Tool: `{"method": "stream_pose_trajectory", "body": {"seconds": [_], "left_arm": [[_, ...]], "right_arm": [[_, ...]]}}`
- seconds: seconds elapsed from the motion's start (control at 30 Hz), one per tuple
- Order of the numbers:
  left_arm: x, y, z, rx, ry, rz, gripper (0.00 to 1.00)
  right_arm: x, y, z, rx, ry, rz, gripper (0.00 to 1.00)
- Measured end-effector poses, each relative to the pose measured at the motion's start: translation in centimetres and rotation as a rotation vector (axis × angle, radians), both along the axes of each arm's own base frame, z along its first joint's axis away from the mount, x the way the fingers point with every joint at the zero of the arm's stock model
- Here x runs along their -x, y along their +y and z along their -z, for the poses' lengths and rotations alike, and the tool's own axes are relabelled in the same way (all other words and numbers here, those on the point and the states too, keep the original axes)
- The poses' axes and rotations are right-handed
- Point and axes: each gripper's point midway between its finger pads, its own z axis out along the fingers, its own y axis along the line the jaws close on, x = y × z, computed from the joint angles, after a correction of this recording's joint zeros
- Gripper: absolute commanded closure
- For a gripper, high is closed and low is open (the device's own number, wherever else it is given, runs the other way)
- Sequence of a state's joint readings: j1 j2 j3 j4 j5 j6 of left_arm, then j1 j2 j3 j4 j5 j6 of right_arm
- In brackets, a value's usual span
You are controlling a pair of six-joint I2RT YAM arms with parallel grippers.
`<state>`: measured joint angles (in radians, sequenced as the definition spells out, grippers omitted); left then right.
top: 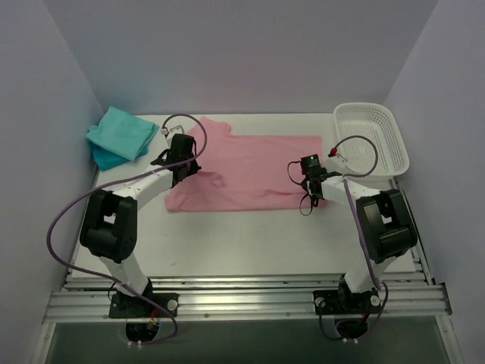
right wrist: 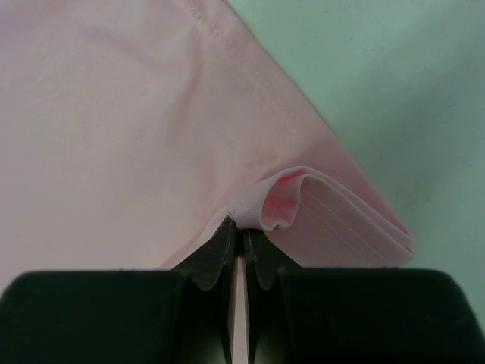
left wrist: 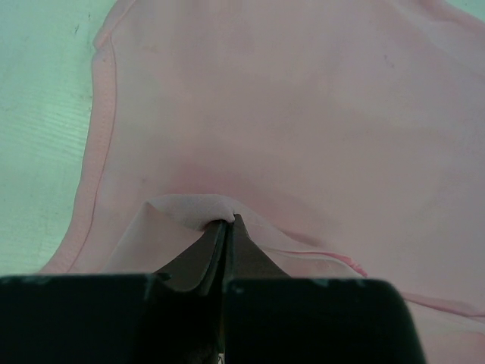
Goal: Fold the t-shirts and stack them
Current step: Fold the flattened tshirt in 1/3 of the way
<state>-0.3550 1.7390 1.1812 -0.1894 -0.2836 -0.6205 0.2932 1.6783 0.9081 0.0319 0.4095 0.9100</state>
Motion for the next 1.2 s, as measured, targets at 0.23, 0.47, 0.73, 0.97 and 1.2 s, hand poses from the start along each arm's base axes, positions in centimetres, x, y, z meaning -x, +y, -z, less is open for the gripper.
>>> {"method": "stream_pose_trajectory", "body": {"seconds": [0.23, 0.47, 0.73, 0.97, 1.2], "left_arm": [[-2.7, 0.2, 0.0, -0.001, -0.005, 0.02, 0.98], [-3.8, 0.2, -1.3, -0.007, -0.031, 0.04, 0.98], [-6.2, -0.6, -4.0, -0.013, -0.097, 0.069, 0.98], [-8.4, -1.6, -1.9, -0.023, -0.07, 0.102, 0.98], [-8.6, -0.9, 1.5, -0.042, 0.005, 0.098, 0.98]], "right_arm": [[-1.3, -0.2, 0.8, -0.008, 0.009, 0.007, 1.0], [-1.9, -0.7, 0.2, -0.012, -0.008, 0.016, 1.0], [-3.0, -2.0, -2.8, -0.021, -0.081, 0.05, 1.0], [-4.0, -2.7, -1.1, -0.025, -0.06, 0.069, 1.0], [-5.2, -2.5, 1.8, -0.034, -0.025, 0.065, 1.0]]}}
